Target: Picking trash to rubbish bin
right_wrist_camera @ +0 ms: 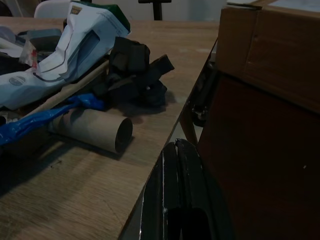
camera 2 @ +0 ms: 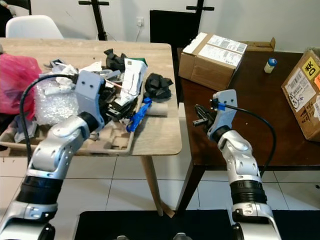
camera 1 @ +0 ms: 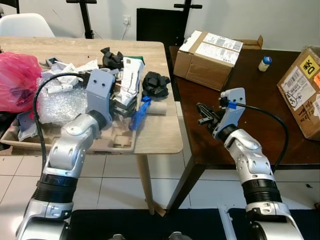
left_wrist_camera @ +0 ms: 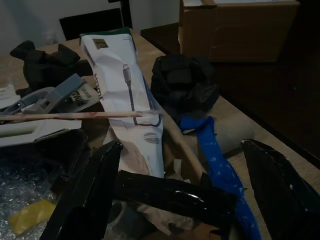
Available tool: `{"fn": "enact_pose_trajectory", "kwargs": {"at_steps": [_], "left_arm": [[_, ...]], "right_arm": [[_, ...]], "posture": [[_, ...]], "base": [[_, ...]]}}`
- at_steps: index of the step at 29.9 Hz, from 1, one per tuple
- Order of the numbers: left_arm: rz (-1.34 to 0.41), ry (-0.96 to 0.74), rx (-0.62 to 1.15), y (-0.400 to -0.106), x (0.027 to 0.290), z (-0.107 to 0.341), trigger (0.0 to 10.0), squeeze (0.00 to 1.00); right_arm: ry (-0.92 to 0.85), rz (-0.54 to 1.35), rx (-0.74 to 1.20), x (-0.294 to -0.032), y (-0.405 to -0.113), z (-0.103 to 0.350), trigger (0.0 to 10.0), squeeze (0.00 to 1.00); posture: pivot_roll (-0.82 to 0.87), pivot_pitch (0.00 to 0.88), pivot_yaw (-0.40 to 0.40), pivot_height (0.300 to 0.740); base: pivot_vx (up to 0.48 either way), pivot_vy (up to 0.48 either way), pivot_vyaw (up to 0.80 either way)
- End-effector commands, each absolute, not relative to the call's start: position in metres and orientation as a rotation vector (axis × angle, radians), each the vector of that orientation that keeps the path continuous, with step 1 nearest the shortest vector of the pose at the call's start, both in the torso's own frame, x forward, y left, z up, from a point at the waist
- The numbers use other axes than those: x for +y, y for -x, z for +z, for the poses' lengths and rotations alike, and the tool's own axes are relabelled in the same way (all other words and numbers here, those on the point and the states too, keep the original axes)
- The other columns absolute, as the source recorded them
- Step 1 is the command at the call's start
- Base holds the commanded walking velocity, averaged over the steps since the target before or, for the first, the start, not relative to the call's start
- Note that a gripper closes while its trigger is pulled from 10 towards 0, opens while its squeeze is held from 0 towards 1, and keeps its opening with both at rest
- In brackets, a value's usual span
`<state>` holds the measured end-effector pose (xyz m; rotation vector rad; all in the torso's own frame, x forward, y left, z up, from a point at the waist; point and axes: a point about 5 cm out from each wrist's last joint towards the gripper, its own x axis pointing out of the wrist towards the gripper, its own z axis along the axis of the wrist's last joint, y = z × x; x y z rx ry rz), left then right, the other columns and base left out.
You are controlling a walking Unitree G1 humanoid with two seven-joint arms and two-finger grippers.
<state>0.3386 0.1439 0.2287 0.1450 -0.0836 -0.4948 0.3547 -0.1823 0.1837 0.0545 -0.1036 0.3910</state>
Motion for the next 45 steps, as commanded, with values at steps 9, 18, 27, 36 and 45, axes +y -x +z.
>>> {"fn": "enact_pose_trajectory", "kwargs": {"at_steps": [9, 18, 27, 36, 45], "left_arm": [[-0.504, -0.153, -0.062, -0.338, 0.143, 0.224, 10.0, 0.00], [-0.478, -0.131, -0.065, -0.340, 0.145, 0.225, 10.0, 0.00], [-0.466, -0.133, -0.066, -0.341, 0.148, 0.225, 10.0, 0.00], [-0.455, -0.135, -0.051, -0.343, 0.149, 0.224, 10.0, 0.00], [-0.406, -0.123, -0.043, -0.346, 0.156, 0.226, 10.0, 0.00]], "right_arm": [[-0.057, 0.392, -0.087, -0.183, -0.352, 0.182, 10.0, 0.00], [-0.051, 0.398, -0.082, -0.182, -0.351, 0.183, 10.0, 0.00], [-0.051, 0.402, -0.083, -0.180, -0.351, 0.184, 10.0, 0.00], [-0.054, 0.403, -0.087, -0.180, -0.350, 0.185, 10.0, 0.00], [-0.059, 0.399, -0.091, -0.181, -0.349, 0.186, 10.0, 0.00]], "posture": [[0.01, 0.123, -0.031, 0.740], [0.00, 0.118, -0.032, 0.740], [0.00, 0.110, -0.029, 0.740], [0.00, 0.110, -0.024, 0.740], [0.00, 0.110, -0.022, 0.740]], "base": [[0.000, -0.355, 0.00], [0.000, -0.365, 0.00], [0.000, 0.000, 0.00], [0.000, 0.000, 0.00], [0.000, -0.395, 0.00]]}}
